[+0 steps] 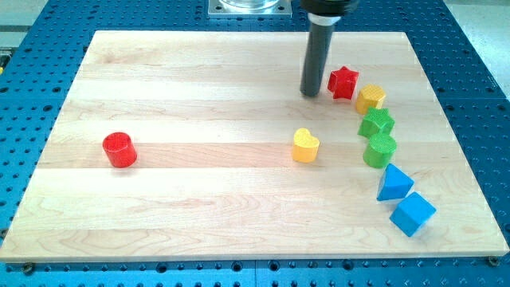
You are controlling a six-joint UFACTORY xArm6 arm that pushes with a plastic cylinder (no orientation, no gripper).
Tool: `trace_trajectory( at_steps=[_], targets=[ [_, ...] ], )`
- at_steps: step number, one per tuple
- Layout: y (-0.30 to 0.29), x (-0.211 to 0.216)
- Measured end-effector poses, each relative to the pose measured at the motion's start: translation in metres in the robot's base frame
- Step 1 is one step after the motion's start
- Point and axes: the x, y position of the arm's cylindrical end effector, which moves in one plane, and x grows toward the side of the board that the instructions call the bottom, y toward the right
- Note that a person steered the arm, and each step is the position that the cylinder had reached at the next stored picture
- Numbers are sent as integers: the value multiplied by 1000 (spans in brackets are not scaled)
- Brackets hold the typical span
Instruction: Move heart above red star
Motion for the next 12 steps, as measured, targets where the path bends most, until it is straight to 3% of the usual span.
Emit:
trace_trajectory(
  at_steps=[4,5,6,7,8,9,11,12],
  targets=[
    [107,-33],
    [61,-40],
    [-37,-17],
    [-95,69],
    [-112,159],
    [-49,180],
    [-10,108],
    [-9,151]
  ],
)
